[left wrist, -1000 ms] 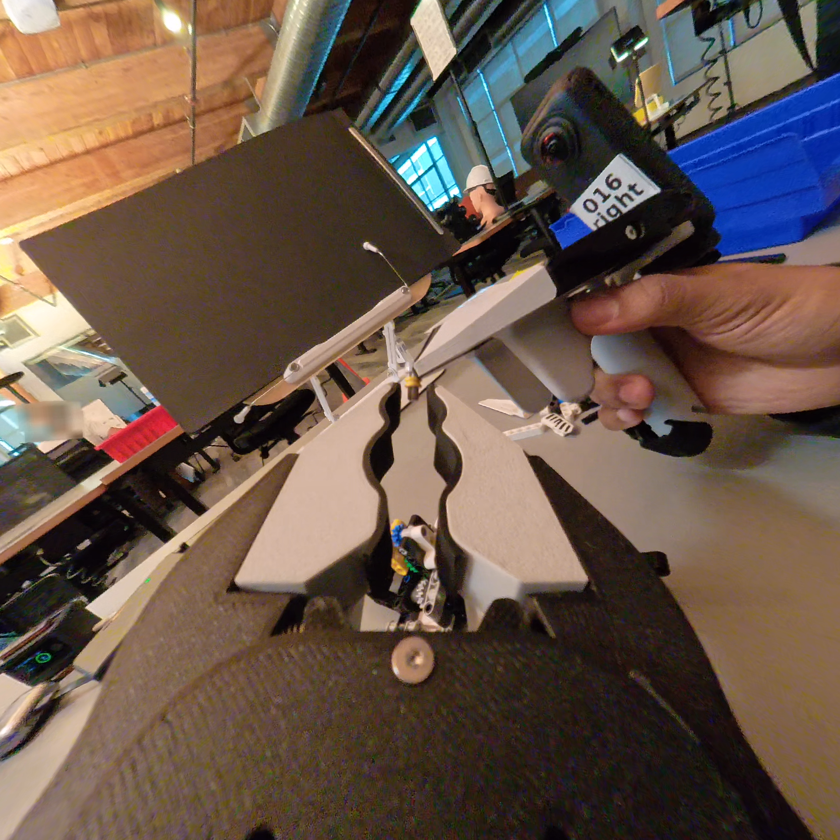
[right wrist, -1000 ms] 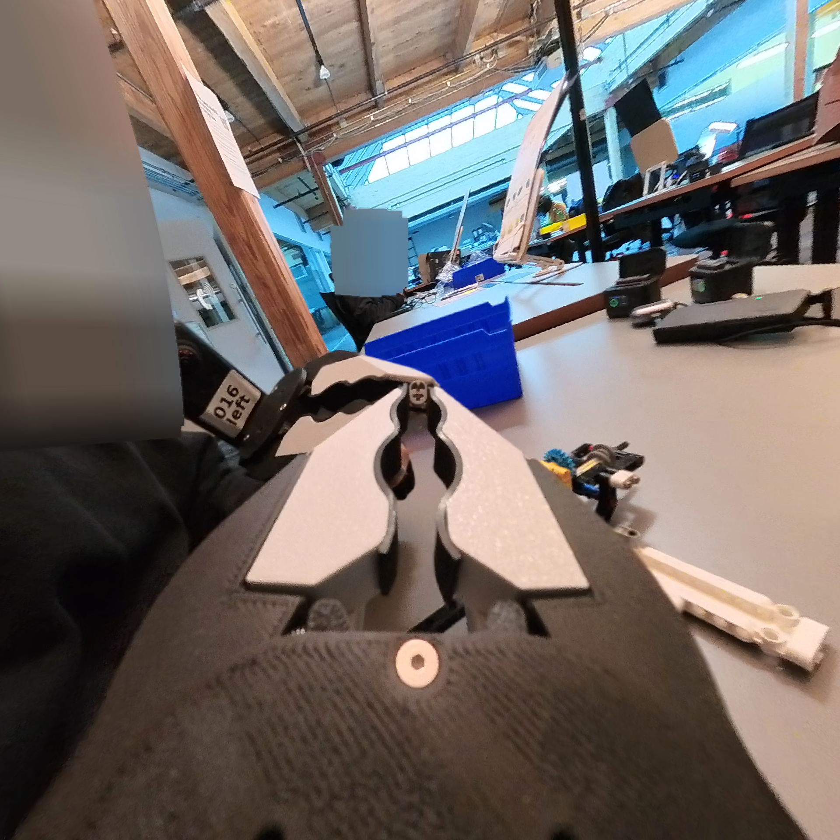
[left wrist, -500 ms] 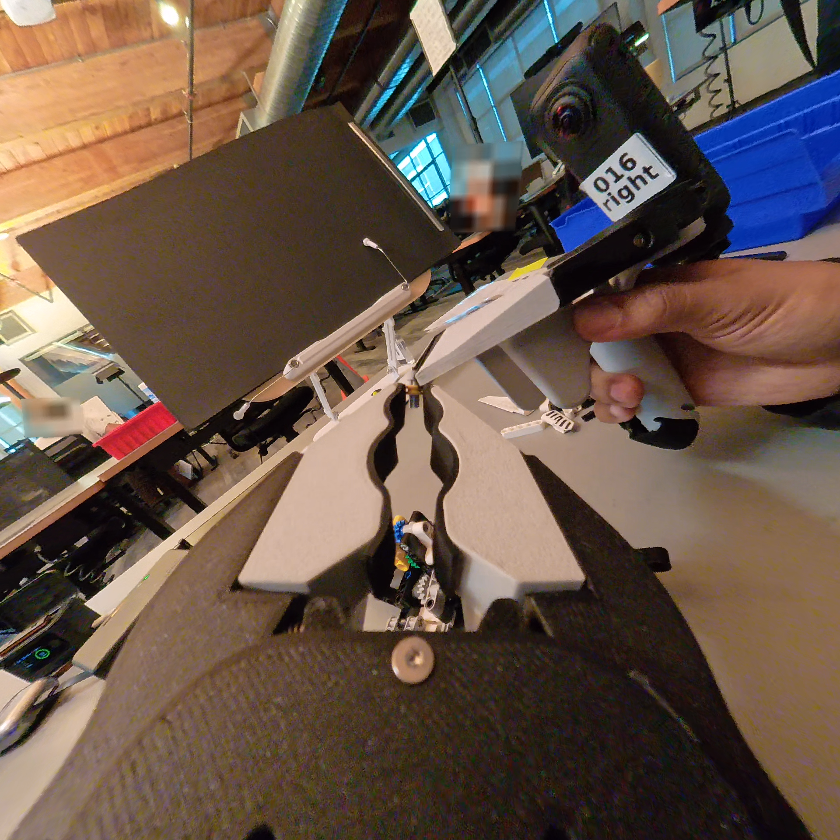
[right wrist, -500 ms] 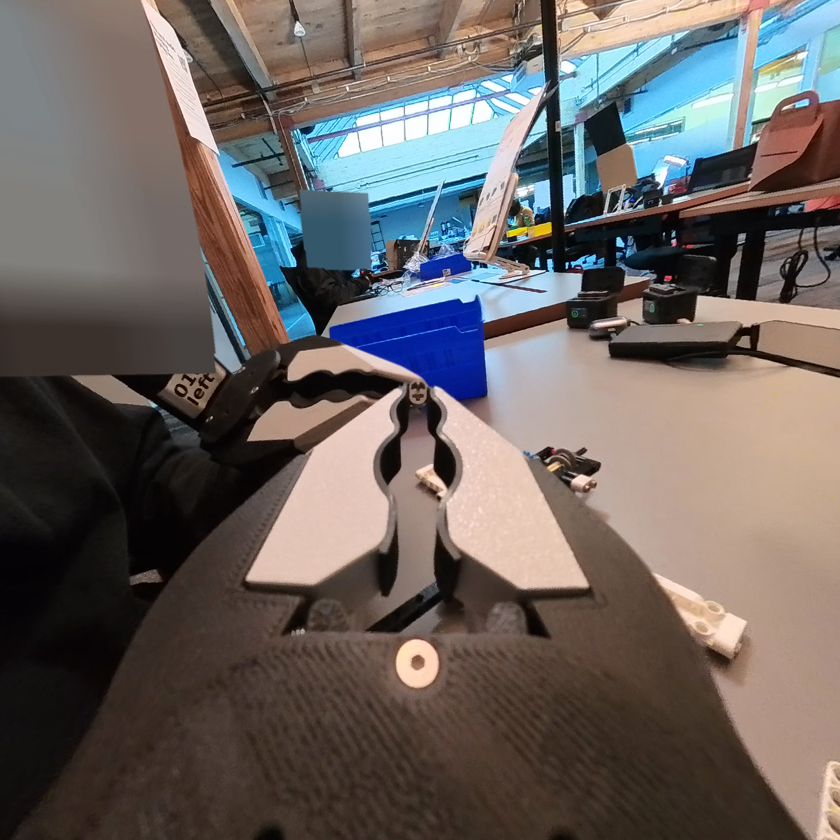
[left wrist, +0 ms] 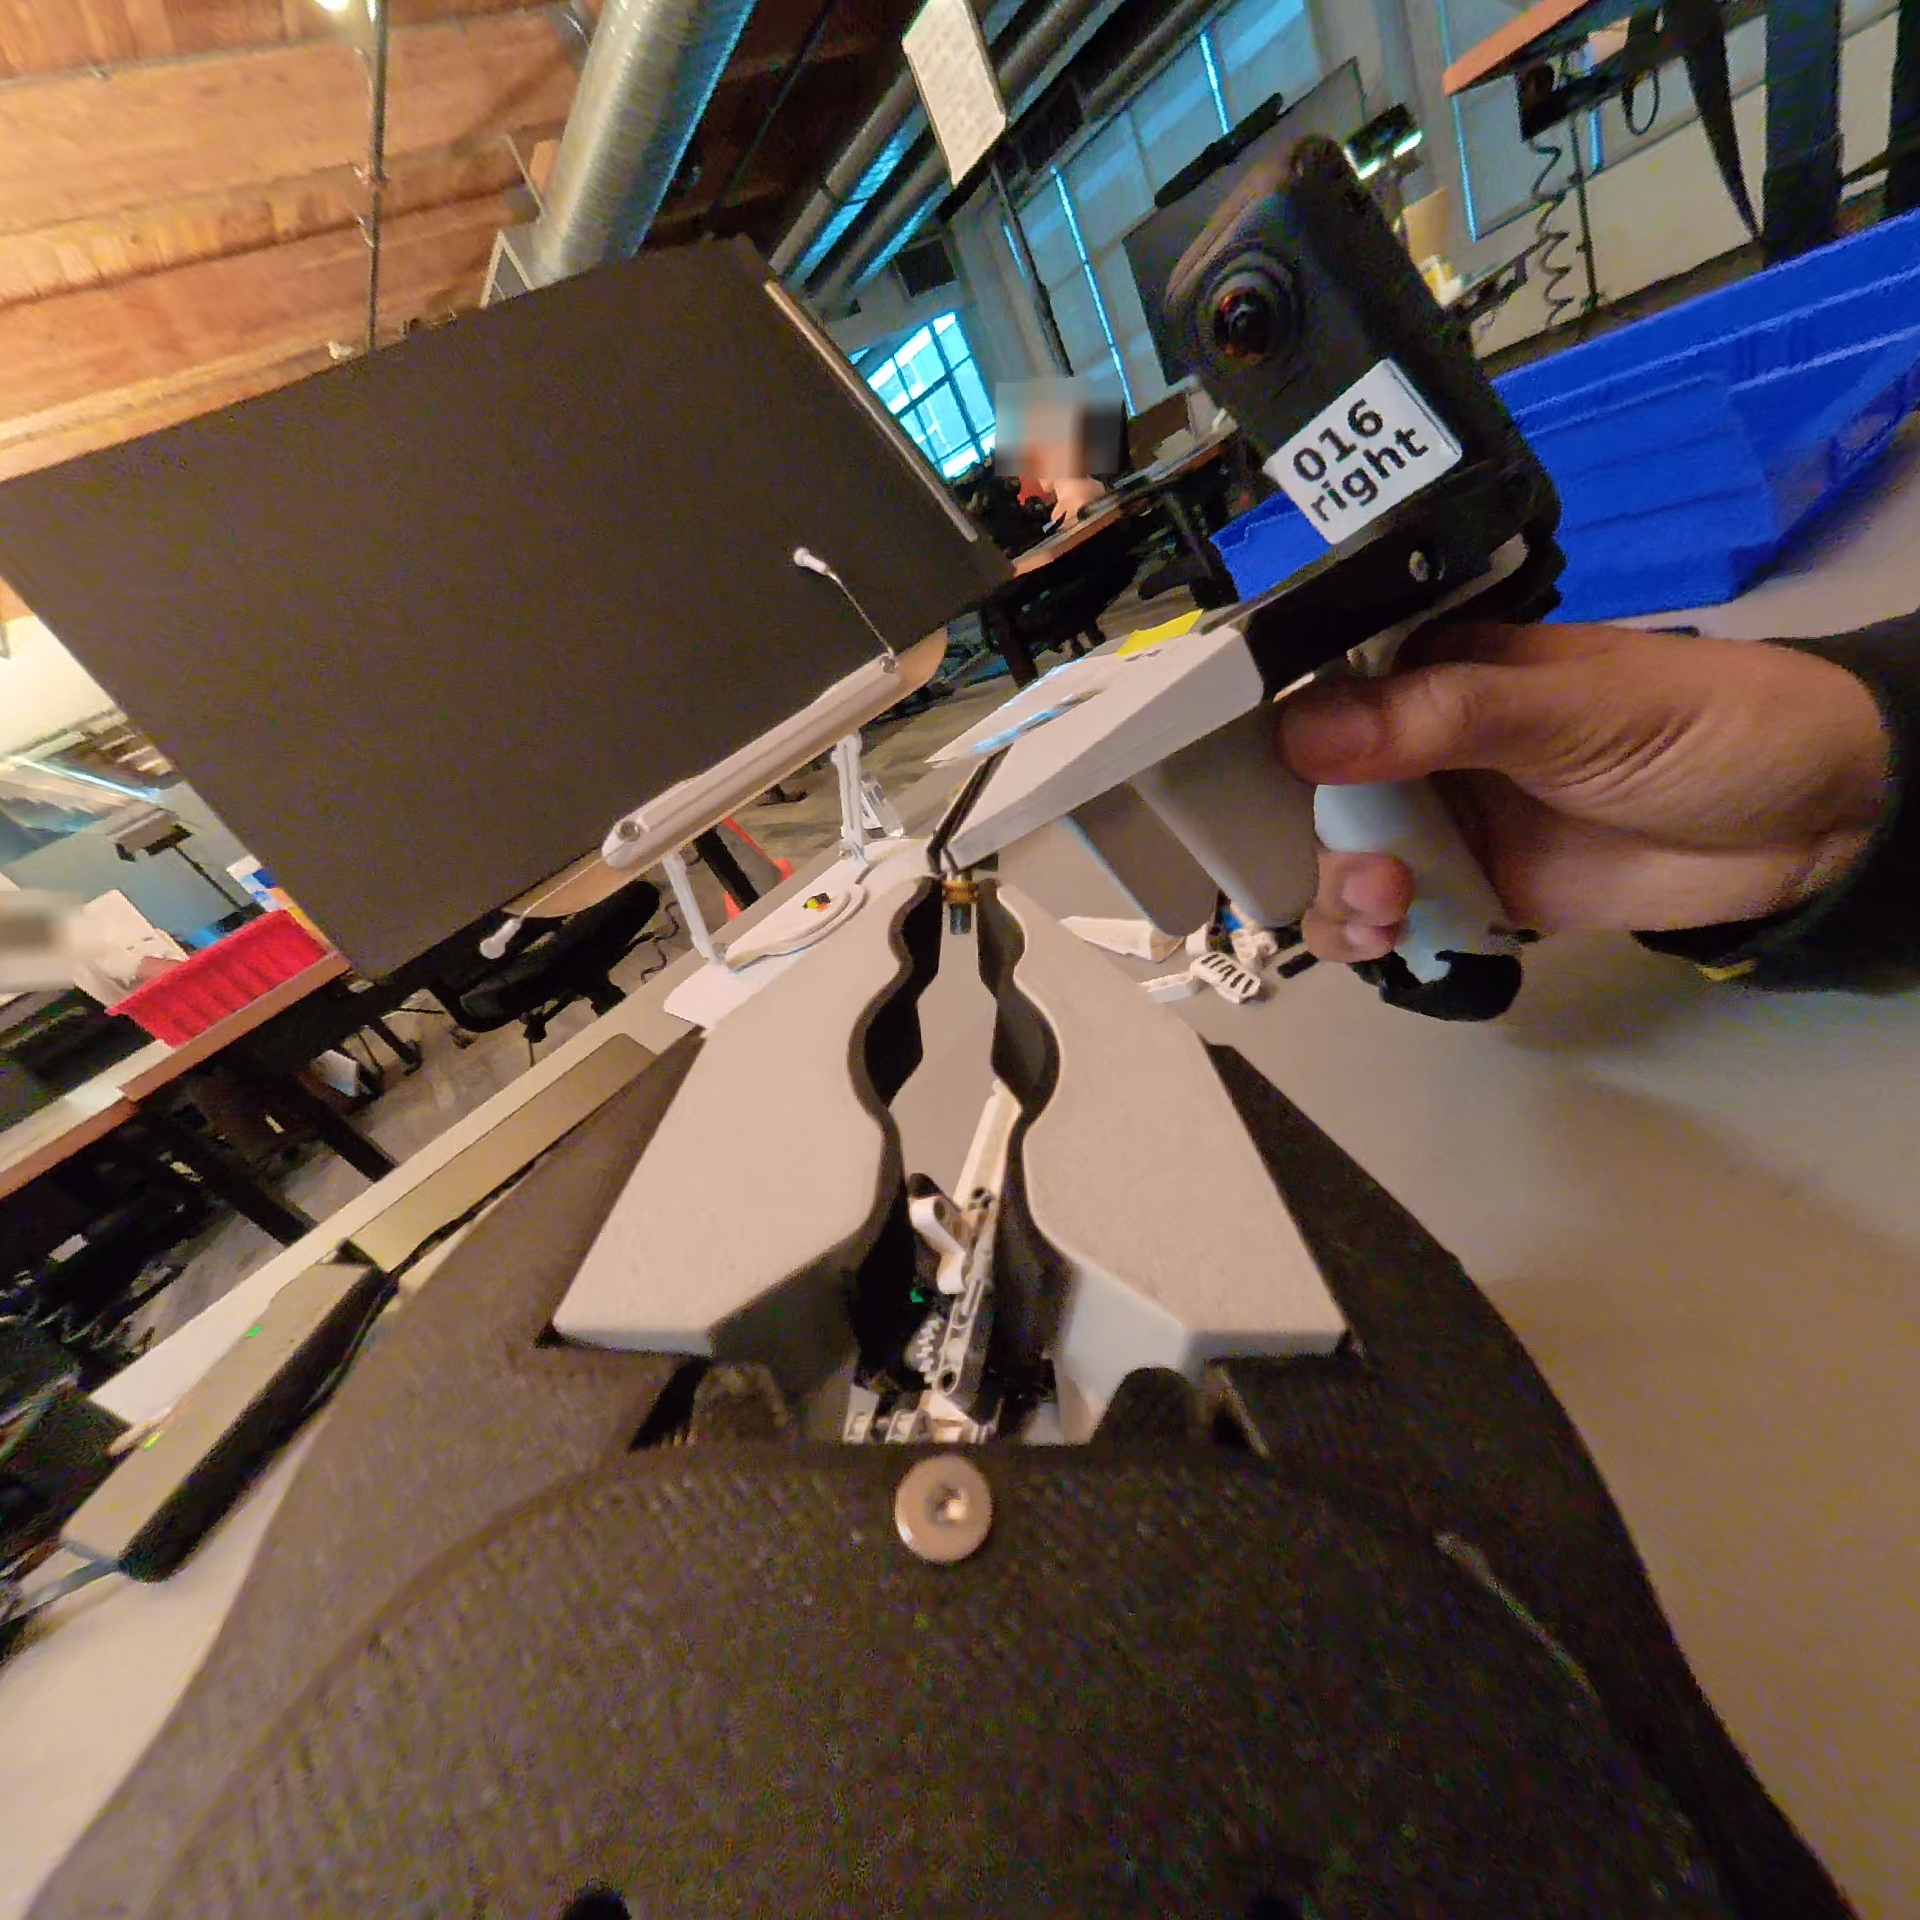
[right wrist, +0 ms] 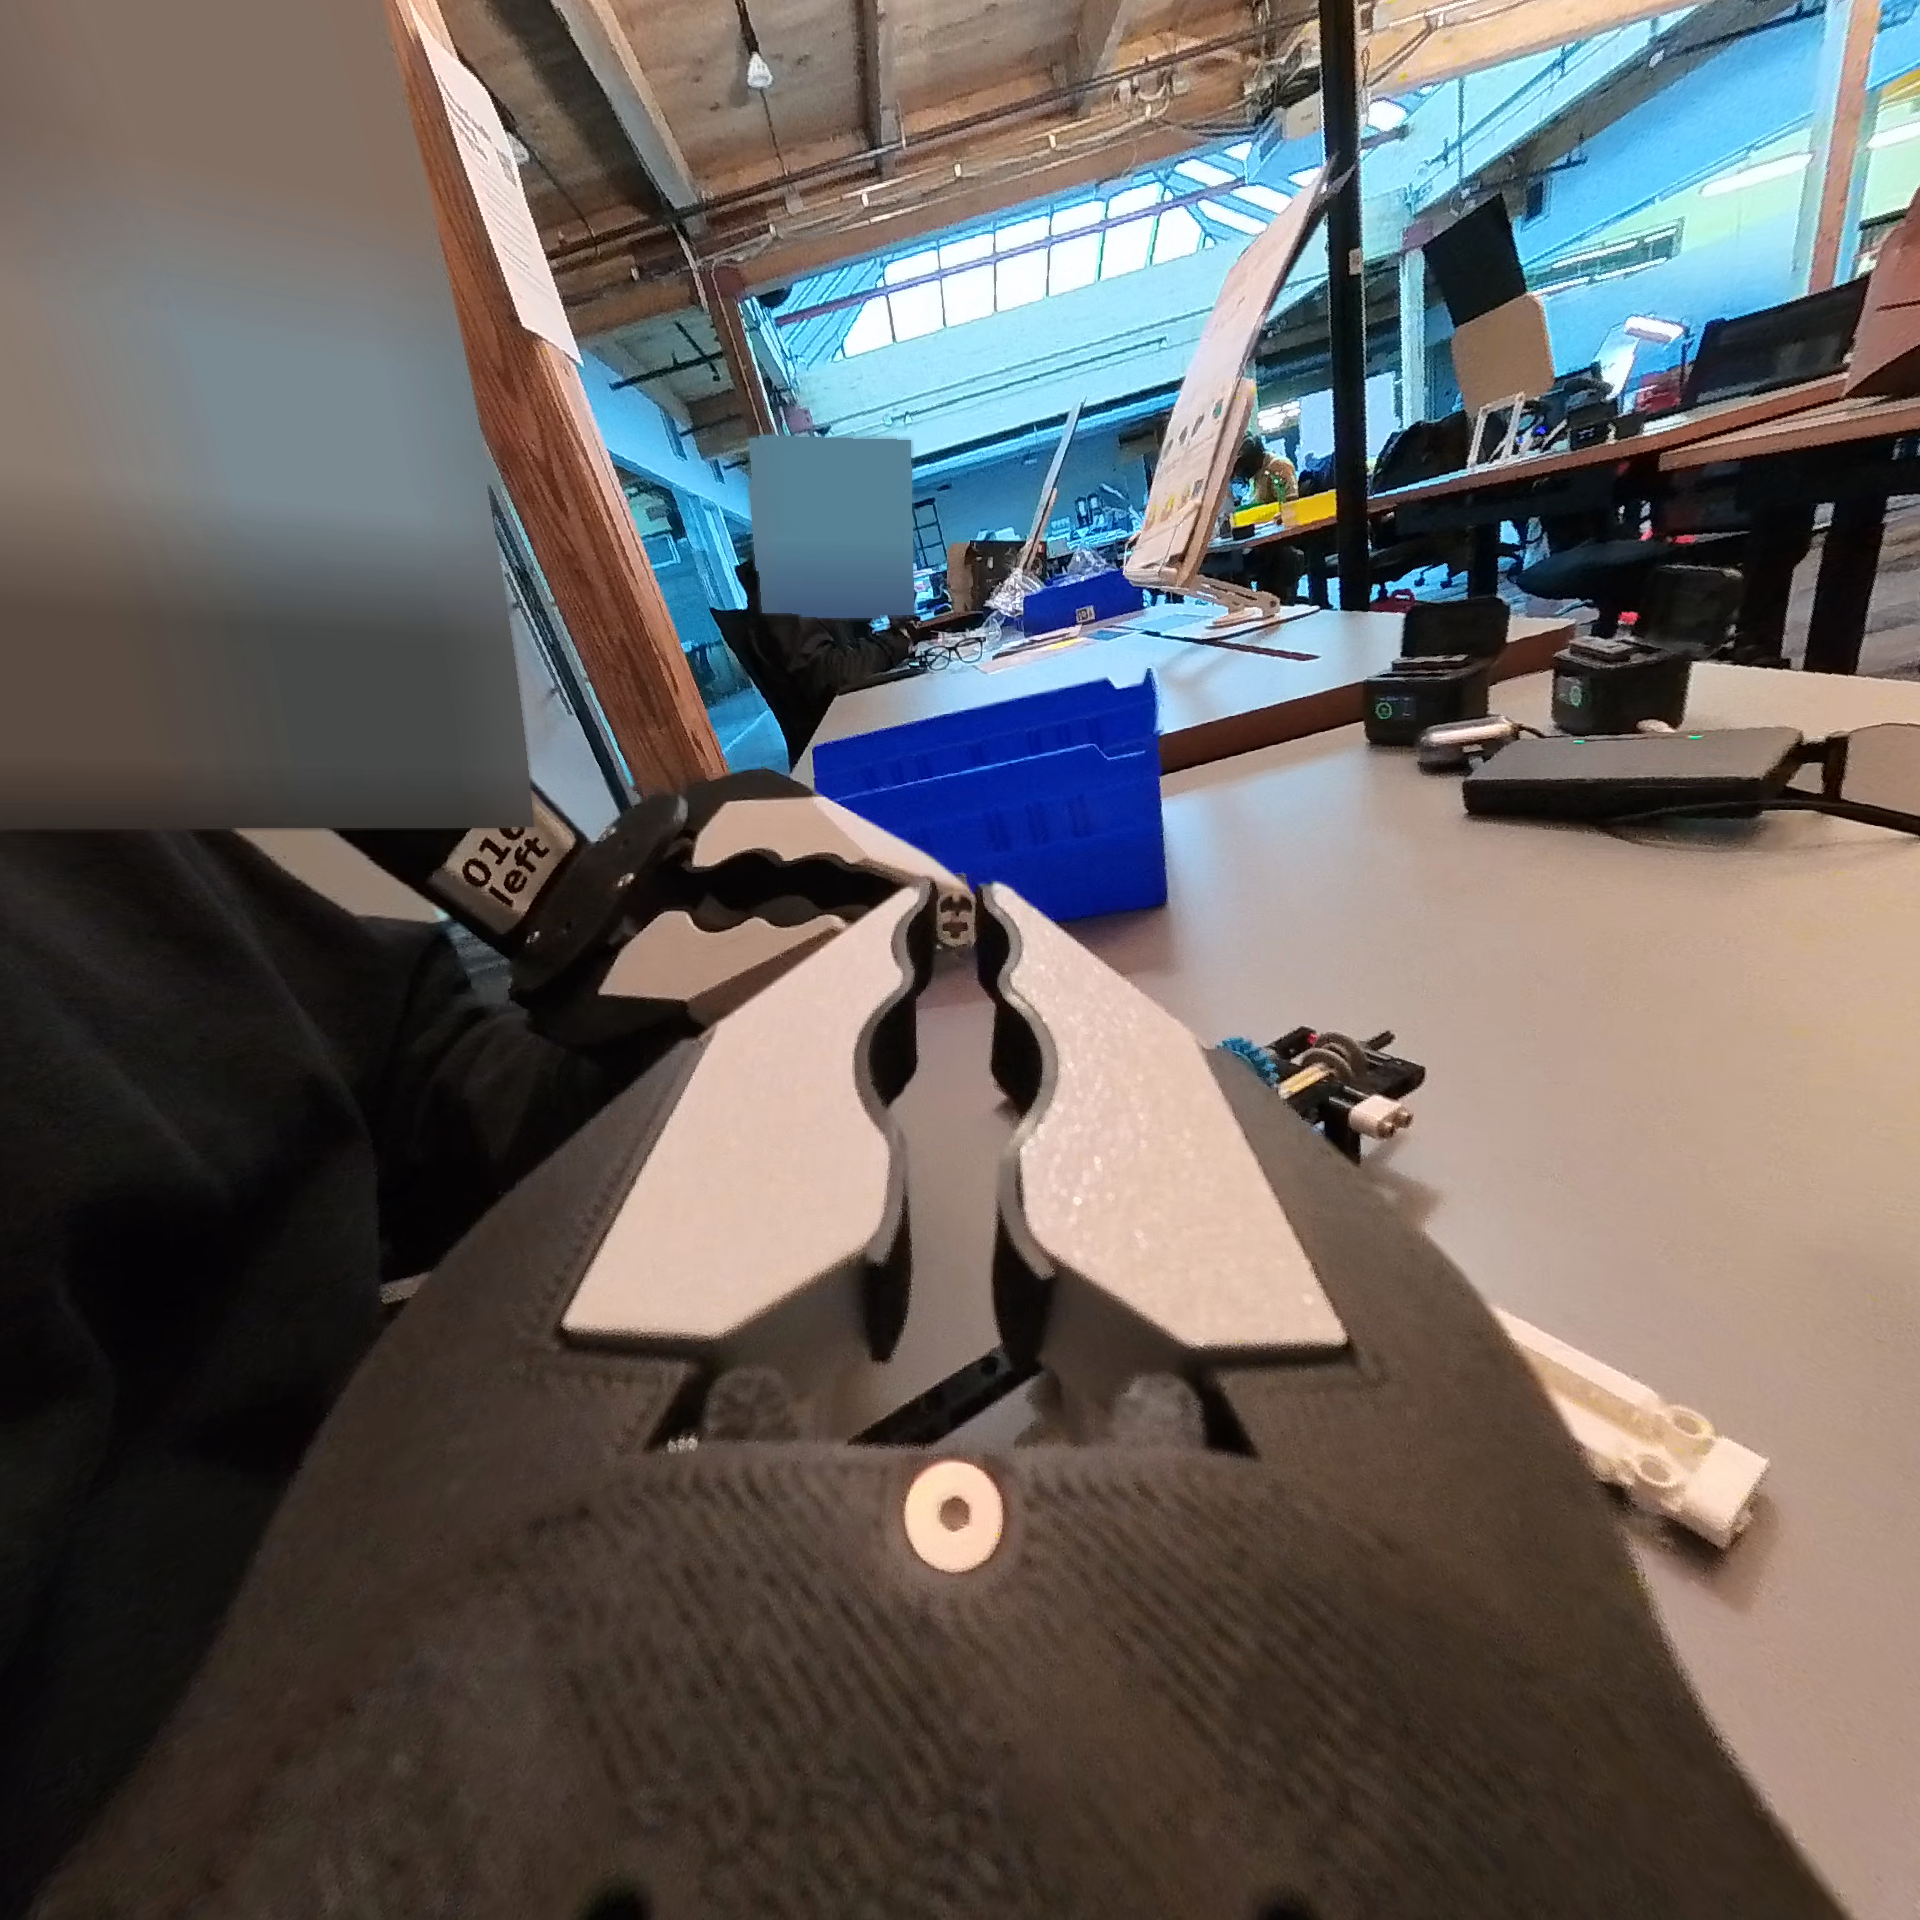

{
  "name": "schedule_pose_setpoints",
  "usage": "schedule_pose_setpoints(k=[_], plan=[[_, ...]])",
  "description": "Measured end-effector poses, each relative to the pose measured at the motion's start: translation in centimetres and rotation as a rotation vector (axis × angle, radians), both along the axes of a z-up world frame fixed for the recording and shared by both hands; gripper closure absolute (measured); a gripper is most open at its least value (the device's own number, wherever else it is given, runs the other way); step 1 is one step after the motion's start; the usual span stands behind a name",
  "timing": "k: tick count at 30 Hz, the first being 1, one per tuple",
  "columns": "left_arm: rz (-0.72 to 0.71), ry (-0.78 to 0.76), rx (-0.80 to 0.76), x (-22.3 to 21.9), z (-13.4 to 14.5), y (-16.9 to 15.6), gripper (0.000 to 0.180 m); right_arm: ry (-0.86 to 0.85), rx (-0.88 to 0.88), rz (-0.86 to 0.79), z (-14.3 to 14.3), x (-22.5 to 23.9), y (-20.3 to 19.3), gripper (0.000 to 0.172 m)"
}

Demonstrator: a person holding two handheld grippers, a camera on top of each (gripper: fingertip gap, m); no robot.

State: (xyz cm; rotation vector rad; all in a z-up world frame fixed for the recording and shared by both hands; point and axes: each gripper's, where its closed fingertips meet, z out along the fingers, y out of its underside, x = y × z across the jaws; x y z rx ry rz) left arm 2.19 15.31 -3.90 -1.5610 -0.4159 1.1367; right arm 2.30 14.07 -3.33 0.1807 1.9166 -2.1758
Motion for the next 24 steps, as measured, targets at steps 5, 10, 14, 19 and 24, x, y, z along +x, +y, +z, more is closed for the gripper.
schedule_pose_setpoints(k=[5, 10, 14, 19, 24], plan=[[-0.004, 0.007, -0.005, 0.1, 0.1, 0.1, 0.176, 0.061, 0.001, -0.006, 0.1, 0.2, 0.1, 0.165], [-0.026, 0.022, 0.008, 0.5, 0.4, 0.2, 0.177, 0.116, 0.011, 0.010, 0.2, 0.7, 0.1, 0.166], [-0.063, 0.048, 0.031, 1.2, 0.9, 0.4, 0.177, 0.140, -0.003, 0.046, 0.6, 1.3, 0.3, 0.165], [-0.100, 0.007, 0.072, 1.2, 0.9, 0.6, 0.176, 0.128, 0.032, 0.050, 0.8, 1.5, 0.5, 0.166], [-0.156, -0.110, 0.202, 0.8, 0.8, 1.2, 0.175, 0.046, 0.014, 0.043, 1.3, 1.2, 1.0, 0.167]])
